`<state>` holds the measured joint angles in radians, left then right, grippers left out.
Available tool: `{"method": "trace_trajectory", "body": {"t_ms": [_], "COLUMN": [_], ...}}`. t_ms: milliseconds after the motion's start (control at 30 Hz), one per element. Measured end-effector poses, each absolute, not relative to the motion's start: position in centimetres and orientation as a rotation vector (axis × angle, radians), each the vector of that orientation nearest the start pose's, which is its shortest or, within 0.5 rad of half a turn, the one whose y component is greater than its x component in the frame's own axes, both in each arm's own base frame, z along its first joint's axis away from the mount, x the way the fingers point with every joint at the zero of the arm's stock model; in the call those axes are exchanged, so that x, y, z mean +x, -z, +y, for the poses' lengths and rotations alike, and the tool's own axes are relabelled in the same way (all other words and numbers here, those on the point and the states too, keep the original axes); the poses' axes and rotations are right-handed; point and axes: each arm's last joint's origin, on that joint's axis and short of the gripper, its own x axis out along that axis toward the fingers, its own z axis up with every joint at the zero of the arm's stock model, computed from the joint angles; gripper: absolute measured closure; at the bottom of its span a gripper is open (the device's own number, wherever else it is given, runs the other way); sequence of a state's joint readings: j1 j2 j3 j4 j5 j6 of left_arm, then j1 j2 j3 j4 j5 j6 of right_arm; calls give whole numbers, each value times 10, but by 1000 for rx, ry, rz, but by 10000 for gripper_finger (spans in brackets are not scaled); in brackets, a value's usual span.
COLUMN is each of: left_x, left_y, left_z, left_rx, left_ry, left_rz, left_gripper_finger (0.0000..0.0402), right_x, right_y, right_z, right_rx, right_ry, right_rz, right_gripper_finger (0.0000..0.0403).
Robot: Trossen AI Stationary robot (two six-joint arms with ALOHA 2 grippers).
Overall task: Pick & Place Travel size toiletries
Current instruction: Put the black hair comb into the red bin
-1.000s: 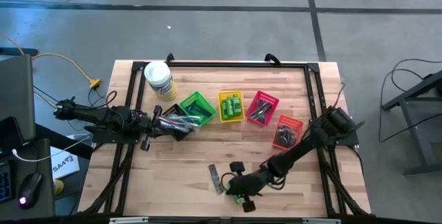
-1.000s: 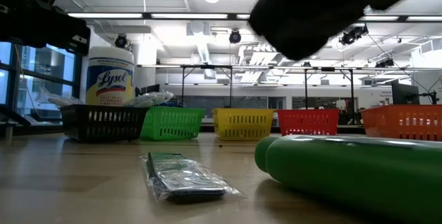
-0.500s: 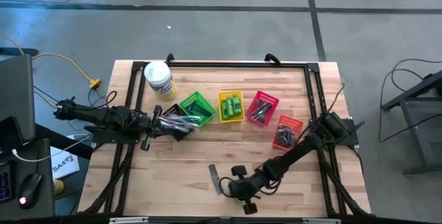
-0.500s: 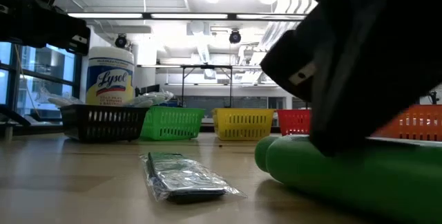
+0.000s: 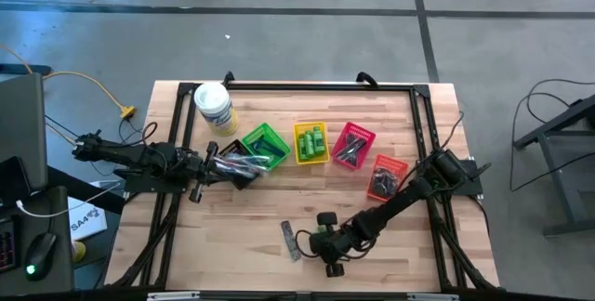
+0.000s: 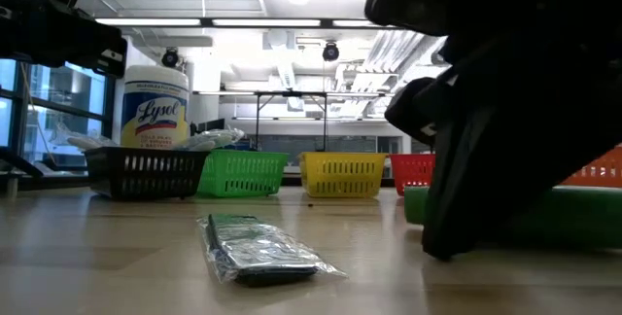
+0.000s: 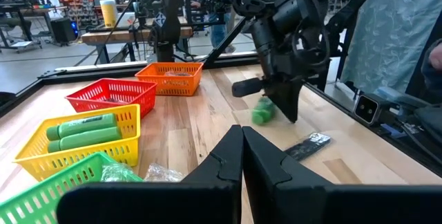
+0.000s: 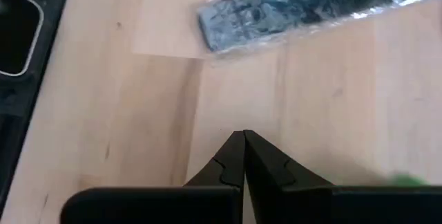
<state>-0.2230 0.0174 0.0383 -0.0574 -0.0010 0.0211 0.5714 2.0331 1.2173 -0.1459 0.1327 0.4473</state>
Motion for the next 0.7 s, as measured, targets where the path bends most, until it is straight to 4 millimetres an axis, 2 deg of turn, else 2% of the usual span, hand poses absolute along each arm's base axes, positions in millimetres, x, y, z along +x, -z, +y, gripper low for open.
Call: {"method": "trace_trajectory", "body": {"t_ms": [367,467,600,700], "left_x": [94,94,94,94], "left_y": [-170,-170,-170,-170], "left_z": [-21,-21,-21,-21], "left_rx": [25,25,25,25], "left_ry": [222,222,222,222], "left_rz": [34,34,34,34], "left_gripper_finger": [402,402,402,401], "right_x": [347,355,372,381], "right_y": [-121,-124,-138,-147], "right_z": [197,196,195,193], "right_rx": [33,67,148,122], "right_ry": [-78,-89,-119,-135], "right_rz": [991,915,760,721], "right_gripper_finger": [400,400,400,400]}}
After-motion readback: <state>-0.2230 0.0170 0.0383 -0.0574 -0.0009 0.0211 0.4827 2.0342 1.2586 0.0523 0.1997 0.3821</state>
